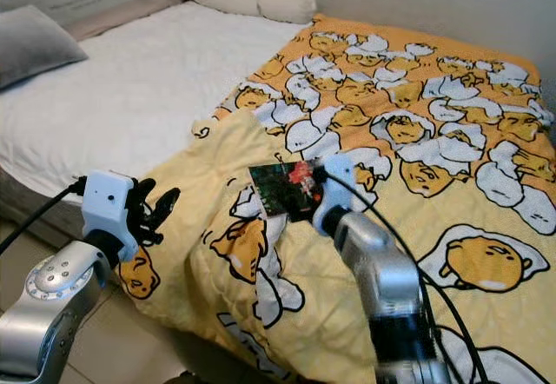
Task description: Clean up the room
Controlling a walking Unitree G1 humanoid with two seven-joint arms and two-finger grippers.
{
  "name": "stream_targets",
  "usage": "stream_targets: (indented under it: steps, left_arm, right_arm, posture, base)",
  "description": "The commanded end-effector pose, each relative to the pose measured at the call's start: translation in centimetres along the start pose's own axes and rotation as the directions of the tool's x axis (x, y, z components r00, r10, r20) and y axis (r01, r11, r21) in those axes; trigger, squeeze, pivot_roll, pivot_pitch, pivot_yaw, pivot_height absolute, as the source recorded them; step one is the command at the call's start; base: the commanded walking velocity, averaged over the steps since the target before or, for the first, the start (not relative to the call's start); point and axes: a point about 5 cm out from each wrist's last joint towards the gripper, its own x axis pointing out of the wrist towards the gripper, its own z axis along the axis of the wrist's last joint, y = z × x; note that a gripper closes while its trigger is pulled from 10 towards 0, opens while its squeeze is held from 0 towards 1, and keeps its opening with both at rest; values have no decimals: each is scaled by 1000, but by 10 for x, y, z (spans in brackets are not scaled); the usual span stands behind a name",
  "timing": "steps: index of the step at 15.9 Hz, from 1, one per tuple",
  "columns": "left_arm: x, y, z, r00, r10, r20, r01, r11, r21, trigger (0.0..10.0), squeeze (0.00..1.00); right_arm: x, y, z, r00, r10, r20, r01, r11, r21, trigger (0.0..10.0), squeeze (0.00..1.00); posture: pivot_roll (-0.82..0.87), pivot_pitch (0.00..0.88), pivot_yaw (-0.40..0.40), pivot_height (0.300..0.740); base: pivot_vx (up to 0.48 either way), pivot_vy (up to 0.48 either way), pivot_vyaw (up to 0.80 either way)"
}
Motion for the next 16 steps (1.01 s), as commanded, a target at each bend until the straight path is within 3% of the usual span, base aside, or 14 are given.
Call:
stream_targets:
  steps: [1,4,7,9,13,16]
  left_arm:
    - [-2,3,2,1000,21,15,-21,1000,5,10000,0]
    - [11,-7,4,999,2,35,-2,1000,9,10000,0]
    - [19,-9,5,999,-7,48,6,1000,16,10000,0]
    - [21,-7,4,999,-3,50,2,1000,24,10000,0]
    - [20,-2,2,999,8,51,-10,1000,30,10000,0]
    - [11,-3,-8,999,29,39,-30,999,22,10000,0]
  right_arm:
    - [-4,0,3,999,-34,28,35,998,-54,10000,0]
    - [-40,-5,-16,980,-195,33,191,978,83,10000,0]
    - [-67,-10,-26,953,-298,49,291,949,124,10000,0]
    - [-75,-7,-30,948,-317,36,310,942,131,10000,0]
    - [-68,-4,-23,948,-312,64,300,942,148,10000,0]
    - [-65,-5,-18,955,-287,74,279,955,105,10000,0]
  posture:
    - [2,0,22,740]
    - [-47,0,81,740]
    - [-77,0,102,740]
    - [-83,0,109,740]
    - [-69,0,109,740]
    - [-66,0,98,740]
  base:
    - [0,0,0]
    - [0,444,-267]
    - [0,480,-800]
    - [0,480,-800]
    - [0,480,-800]
    - [0,480,-800]
